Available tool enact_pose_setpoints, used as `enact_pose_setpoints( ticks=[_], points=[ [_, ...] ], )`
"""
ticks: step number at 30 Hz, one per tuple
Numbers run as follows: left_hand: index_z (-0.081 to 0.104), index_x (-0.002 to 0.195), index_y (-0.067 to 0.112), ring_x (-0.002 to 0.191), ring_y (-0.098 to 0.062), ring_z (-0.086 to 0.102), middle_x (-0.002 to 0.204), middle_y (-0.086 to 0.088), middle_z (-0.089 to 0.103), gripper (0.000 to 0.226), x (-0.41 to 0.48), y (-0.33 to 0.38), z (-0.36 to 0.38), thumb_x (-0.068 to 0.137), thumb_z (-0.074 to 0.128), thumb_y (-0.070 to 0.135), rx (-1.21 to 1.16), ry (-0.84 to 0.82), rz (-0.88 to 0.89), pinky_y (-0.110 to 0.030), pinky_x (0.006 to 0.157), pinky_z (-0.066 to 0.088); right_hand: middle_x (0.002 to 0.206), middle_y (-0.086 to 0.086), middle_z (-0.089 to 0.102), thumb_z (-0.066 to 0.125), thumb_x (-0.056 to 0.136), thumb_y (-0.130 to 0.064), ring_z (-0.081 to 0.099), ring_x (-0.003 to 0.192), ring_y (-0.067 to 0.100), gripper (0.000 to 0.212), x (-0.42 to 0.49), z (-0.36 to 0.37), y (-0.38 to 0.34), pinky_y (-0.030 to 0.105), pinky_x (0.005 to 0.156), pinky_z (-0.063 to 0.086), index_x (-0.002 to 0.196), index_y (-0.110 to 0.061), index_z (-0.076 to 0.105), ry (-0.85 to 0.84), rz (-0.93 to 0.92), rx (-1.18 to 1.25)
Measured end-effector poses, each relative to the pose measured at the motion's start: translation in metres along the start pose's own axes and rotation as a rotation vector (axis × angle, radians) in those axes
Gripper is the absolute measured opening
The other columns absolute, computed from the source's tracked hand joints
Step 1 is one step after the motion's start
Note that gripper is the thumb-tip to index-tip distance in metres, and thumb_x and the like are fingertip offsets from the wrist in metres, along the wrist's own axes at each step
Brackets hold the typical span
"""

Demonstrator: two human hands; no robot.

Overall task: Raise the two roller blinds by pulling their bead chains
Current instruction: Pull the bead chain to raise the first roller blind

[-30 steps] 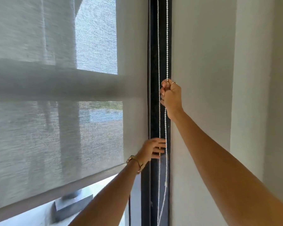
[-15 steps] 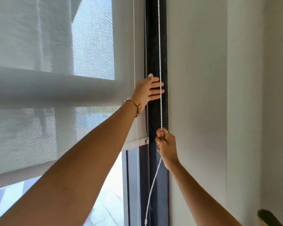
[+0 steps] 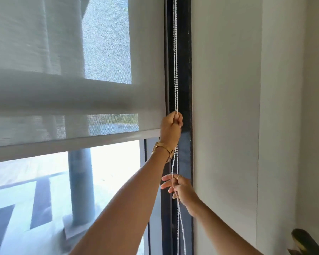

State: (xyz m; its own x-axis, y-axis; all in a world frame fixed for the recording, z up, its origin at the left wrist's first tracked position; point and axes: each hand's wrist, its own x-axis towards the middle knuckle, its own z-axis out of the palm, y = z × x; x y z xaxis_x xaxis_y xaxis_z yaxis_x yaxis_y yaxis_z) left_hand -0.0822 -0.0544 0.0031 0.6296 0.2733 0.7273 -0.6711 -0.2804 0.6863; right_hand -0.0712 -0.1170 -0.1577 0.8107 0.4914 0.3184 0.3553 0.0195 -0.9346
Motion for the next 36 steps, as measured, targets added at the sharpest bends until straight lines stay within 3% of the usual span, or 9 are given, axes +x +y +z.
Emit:
enact_pose_setpoints(
  ticks=[5,14,17,20,22,24,29,33,36],
  points=[
    [0.040,0.057,0.022,0.050,-0.014,0.025,0.056,0.000,0.034,0.042,-0.017,-0.035,-0.003,0.085,0.027,-0.006,0.037,0.028,-0.033,-0.026,0.049,0.020,0.127,0.010,0.058,0.027,0.099,-0.007,0.054,0.113,0.024,0.041,0.020,-0.033,-0.029,0.032,0.091,0.046,0.137,-0.012,0.042,-0.006,-0.016,0.139],
    [0.041,0.060,0.016,0.050,-0.015,0.030,0.055,-0.001,0.036,0.037,-0.031,-0.050,0.002,0.085,0.031,-0.009,0.059,-0.006,-0.035,-0.030,0.048,0.025,0.131,0.017,0.058,0.023,0.102,-0.032,0.058,0.116,0.030,0.047,0.068,-0.060,-0.156,0.036,0.093,0.049,0.134,-0.004,0.044,0.024,-0.303,0.252],
    [0.040,0.060,0.017,0.052,-0.018,0.029,0.056,-0.002,0.035,0.038,-0.031,-0.048,0.000,0.086,0.029,-0.009,0.079,-0.037,-0.015,-0.030,0.050,0.026,0.115,0.013,0.064,0.023,0.102,-0.028,0.062,0.103,0.028,0.044,0.079,-0.059,-0.204,0.038,0.090,0.052,0.137,-0.005,0.038,0.018,-0.370,0.282],
    [0.041,0.060,0.017,0.054,-0.019,0.031,0.056,-0.001,0.037,0.038,-0.033,-0.047,-0.001,0.087,0.029,-0.007,0.100,-0.052,-0.007,-0.029,0.051,0.030,0.094,0.009,0.065,0.027,0.101,-0.015,0.064,0.074,0.019,0.035,0.084,-0.057,-0.239,0.030,0.067,0.058,0.130,-0.007,0.044,0.073,-0.398,0.295],
    [0.041,0.061,0.016,0.057,-0.021,0.033,0.057,-0.001,0.038,0.037,-0.037,-0.047,0.001,0.086,0.028,-0.008,0.130,-0.061,-0.013,-0.028,0.052,0.033,0.081,0.005,0.062,0.027,0.099,-0.011,0.050,0.051,0.009,0.032,0.083,-0.054,-0.247,0.021,0.044,0.044,0.118,-0.008,0.053,0.138,-0.406,0.237],
    [0.042,0.061,0.013,0.057,-0.021,0.035,0.057,-0.001,0.038,0.034,-0.047,-0.049,0.003,0.085,0.028,-0.007,0.160,-0.078,-0.023,-0.028,0.052,0.036,0.064,-0.001,0.051,0.027,0.099,-0.012,0.034,0.040,0.003,0.033,0.081,-0.051,-0.242,0.017,0.036,0.028,0.101,-0.011,0.060,0.193,-0.411,0.172],
    [0.037,0.065,-0.001,0.056,-0.019,0.037,0.060,-0.008,0.038,0.020,-0.085,-0.070,0.004,0.081,0.029,-0.008,0.193,-0.140,-0.098,-0.033,0.059,0.039,0.055,-0.004,0.036,0.021,0.095,-0.010,0.024,0.038,0.003,0.038,0.070,-0.044,-0.199,0.018,0.035,0.015,0.069,-0.021,0.047,0.262,-0.383,0.180],
    [0.044,0.061,0.009,0.054,-0.010,0.047,0.057,0.004,0.049,0.031,-0.109,-0.095,-0.002,0.087,0.031,-0.004,0.203,-0.223,-0.158,-0.026,0.063,0.047,0.056,-0.001,0.031,0.019,0.086,0.001,0.021,0.038,0.004,0.040,0.058,-0.042,-0.157,0.019,0.036,0.011,0.064,-0.021,0.045,0.245,-0.358,0.223],
    [0.058,0.071,0.018,0.070,-0.013,0.065,0.068,0.006,0.066,0.037,-0.111,-0.105,-0.008,0.098,0.035,0.008,0.244,-0.287,-0.226,-0.025,0.068,0.048,0.057,0.000,0.030,0.021,0.087,0.003,0.023,0.038,0.003,0.039,0.053,-0.040,-0.141,0.017,0.035,0.016,0.063,-0.019,0.042,0.248,-0.367,0.233]
  ],
)
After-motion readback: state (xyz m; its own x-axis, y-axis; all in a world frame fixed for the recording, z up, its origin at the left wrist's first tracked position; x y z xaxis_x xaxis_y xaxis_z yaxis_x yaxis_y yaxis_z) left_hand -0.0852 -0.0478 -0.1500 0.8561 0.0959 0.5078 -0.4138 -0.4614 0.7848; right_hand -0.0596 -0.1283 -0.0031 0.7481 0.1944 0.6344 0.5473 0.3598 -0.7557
